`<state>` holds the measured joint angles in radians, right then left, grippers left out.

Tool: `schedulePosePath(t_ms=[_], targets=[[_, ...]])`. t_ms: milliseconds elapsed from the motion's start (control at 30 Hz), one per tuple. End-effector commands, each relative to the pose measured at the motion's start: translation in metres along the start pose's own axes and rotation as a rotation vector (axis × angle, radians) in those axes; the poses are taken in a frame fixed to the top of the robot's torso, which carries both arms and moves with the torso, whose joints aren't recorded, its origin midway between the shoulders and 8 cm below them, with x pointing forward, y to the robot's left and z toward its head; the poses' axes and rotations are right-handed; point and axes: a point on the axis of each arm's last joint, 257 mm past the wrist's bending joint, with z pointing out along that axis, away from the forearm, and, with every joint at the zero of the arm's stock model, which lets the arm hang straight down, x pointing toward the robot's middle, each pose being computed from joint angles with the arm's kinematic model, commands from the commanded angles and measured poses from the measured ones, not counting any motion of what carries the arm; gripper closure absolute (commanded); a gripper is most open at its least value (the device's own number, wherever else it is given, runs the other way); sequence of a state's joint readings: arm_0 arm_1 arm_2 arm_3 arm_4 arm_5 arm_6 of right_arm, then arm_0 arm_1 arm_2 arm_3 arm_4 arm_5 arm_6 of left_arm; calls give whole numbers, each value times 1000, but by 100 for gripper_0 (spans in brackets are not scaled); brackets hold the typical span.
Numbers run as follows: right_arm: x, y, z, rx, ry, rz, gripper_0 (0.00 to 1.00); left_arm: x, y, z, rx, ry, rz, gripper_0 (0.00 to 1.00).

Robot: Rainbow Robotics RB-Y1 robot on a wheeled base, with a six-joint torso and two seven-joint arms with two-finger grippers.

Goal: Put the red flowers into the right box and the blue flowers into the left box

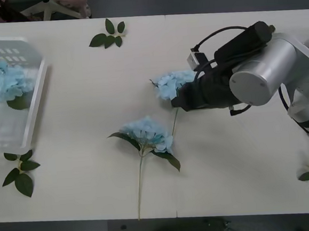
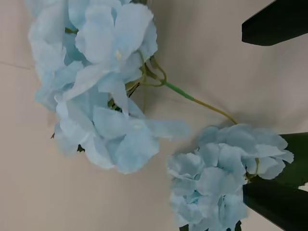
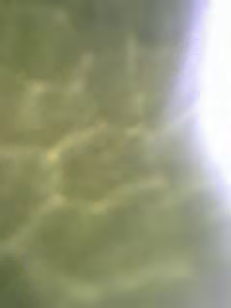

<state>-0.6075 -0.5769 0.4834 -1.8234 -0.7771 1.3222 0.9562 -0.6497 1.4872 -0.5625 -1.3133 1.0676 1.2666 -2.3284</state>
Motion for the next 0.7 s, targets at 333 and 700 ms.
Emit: schedulePosePath(t_ms=[333,700], targets=[[-15,7,34,142,-62,79,19,-57,1,-31,33,-193,-32,6],[-8,-19,68,221,-59,115,19,-241,-97,-142,450,-726,-109,5]])
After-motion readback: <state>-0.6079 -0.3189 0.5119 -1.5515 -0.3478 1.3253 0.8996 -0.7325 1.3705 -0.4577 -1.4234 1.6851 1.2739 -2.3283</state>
